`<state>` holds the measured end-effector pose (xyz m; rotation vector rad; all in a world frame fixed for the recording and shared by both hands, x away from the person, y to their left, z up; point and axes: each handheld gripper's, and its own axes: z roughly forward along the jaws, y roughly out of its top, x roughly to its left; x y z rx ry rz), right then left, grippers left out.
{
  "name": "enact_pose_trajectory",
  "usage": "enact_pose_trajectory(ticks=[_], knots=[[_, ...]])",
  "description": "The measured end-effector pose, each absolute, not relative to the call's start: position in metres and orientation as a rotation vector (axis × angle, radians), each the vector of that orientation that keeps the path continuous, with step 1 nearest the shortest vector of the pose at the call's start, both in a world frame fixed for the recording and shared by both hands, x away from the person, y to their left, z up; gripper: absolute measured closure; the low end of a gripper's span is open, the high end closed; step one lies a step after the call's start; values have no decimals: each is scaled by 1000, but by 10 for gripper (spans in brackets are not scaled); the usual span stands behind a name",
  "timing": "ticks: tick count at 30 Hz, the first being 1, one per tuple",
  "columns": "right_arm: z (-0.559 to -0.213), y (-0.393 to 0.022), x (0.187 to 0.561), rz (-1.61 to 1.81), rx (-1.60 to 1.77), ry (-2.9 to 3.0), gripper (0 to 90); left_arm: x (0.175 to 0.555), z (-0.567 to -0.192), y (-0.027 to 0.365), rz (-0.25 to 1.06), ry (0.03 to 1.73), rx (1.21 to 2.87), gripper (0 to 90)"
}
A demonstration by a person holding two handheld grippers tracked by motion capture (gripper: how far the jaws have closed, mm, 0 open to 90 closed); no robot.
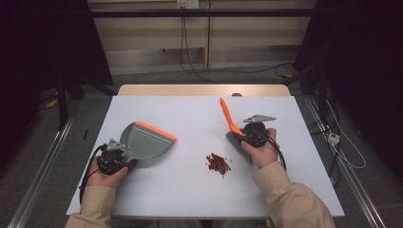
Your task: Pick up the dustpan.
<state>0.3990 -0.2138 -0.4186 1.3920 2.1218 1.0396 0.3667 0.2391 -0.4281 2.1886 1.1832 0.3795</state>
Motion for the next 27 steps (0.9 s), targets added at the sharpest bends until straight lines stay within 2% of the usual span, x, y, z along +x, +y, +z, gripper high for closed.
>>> enact_pose_trajectory(ticks=[13, 27], knots=[[-410, -218, 395, 1088, 1361, 2095, 710, 346, -405, 216, 218, 881, 2252, 641], [-410, -218, 393, 1082, 1352, 2091, 710, 331, -409, 197, 106, 702, 2359, 641]])
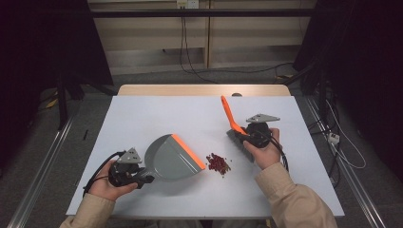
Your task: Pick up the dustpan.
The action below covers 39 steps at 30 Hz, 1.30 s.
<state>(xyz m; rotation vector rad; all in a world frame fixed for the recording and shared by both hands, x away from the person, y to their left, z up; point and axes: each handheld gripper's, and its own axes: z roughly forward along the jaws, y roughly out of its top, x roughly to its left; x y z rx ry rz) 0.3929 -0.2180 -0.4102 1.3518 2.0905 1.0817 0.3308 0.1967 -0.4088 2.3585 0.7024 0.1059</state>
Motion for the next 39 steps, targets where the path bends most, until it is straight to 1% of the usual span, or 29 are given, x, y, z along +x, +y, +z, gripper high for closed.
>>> enact_pose_trajectory(ticks=[11, 19, 25, 28, 39], knots=[[-411, -212, 391, 1062, 1323, 2097, 710, 324, -413, 183, 66, 627, 2408, 640], [-419, -206, 386, 1022, 1291, 2121, 710, 322, -415, 177, 52, 585, 2432, 640], [-421, -202, 382, 1020, 1263, 2120, 710, 319, -418, 171, 41, 590, 2423, 640], [-422, -199, 380, 1014, 1247, 2120, 710, 319, -418, 169, 38, 558, 2455, 640], [-424, -189, 372, 997, 1195, 2122, 710, 317, -421, 160, 0, 525, 2472, 639]])
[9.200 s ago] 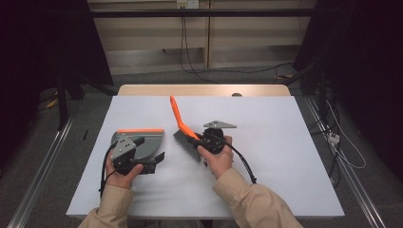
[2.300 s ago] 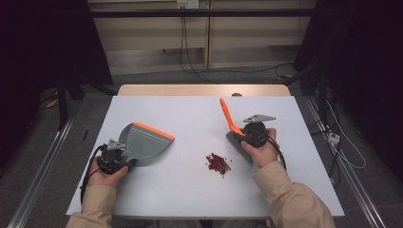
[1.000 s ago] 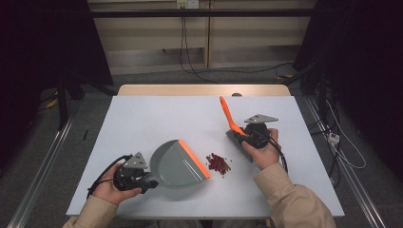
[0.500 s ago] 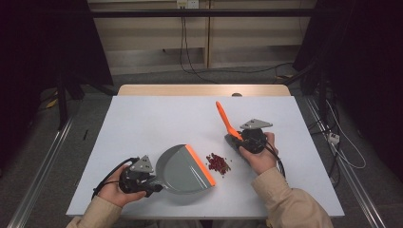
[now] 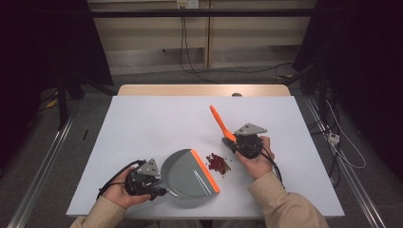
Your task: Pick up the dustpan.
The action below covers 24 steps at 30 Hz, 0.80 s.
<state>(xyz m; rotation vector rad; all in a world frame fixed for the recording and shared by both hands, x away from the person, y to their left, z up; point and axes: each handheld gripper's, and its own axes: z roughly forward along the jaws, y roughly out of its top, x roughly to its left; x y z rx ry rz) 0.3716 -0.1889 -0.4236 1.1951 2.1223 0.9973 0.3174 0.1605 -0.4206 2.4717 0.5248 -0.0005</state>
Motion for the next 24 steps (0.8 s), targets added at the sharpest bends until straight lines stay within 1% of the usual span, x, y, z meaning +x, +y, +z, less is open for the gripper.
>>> enact_pose_trajectory(ticks=[9, 15, 20, 24], knots=[[-425, -178, 365, 991, 1164, 2138, 707, 317, -424, 156, -26, 517, 2465, 636], [-426, -175, 363, 996, 1155, 2139, 705, 316, -426, 157, -13, 532, 2462, 632], [-426, -175, 363, 996, 1158, 2141, 704, 317, -428, 156, -53, 531, 2456, 629], [-426, -174, 363, 995, 1153, 2142, 704, 317, -430, 156, -48, 524, 2464, 626]])
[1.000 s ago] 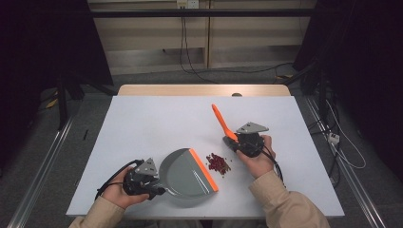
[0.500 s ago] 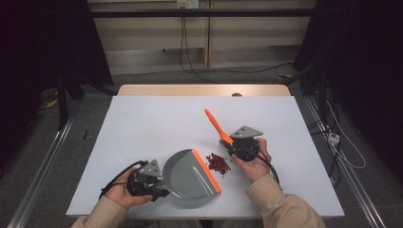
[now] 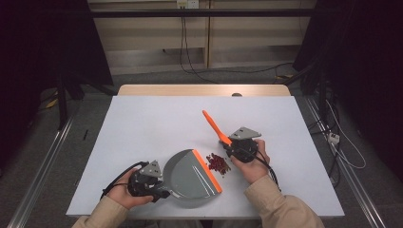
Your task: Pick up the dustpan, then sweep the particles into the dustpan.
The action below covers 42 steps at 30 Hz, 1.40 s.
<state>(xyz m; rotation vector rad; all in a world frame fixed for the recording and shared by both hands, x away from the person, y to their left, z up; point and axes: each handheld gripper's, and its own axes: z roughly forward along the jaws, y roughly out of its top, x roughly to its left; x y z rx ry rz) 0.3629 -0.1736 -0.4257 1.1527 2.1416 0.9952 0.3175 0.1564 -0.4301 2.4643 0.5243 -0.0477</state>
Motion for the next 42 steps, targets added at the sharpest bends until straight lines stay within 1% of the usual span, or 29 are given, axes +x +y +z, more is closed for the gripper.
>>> enact_pose_trajectory(ticks=[6, 9, 12, 17, 18, 19, 20, 23, 42], knots=[[-426, -169, 360, 1007, 1160, 2145, 704, 316, -430, 157, -51, 549, 2443, 611], [-427, -166, 357, 1016, 1158, 2143, 703, 318, -430, 159, -45, 510, 2469, 613], [-427, -164, 355, 1031, 1166, 2141, 702, 316, -431, 158, -52, 549, 2438, 619], [-427, -159, 352, 1040, 1171, 2141, 702, 317, -430, 159, -41, 522, 2467, 623], [-427, -158, 351, 1037, 1169, 2139, 701, 316, -430, 158, -43, 545, 2451, 624], [-427, -158, 351, 1040, 1168, 2141, 701, 317, -430, 159, -41, 527, 2466, 624], [-427, -157, 351, 1044, 1173, 2143, 701, 316, -431, 158, -51, 560, 2435, 625], [-426, -154, 350, 1046, 1167, 2149, 701, 317, -430, 158, -52, 545, 2450, 625], [-427, -138, 343, 1104, 1192, 2152, 698, 318, -430, 141, -74, 572, 2450, 627]])
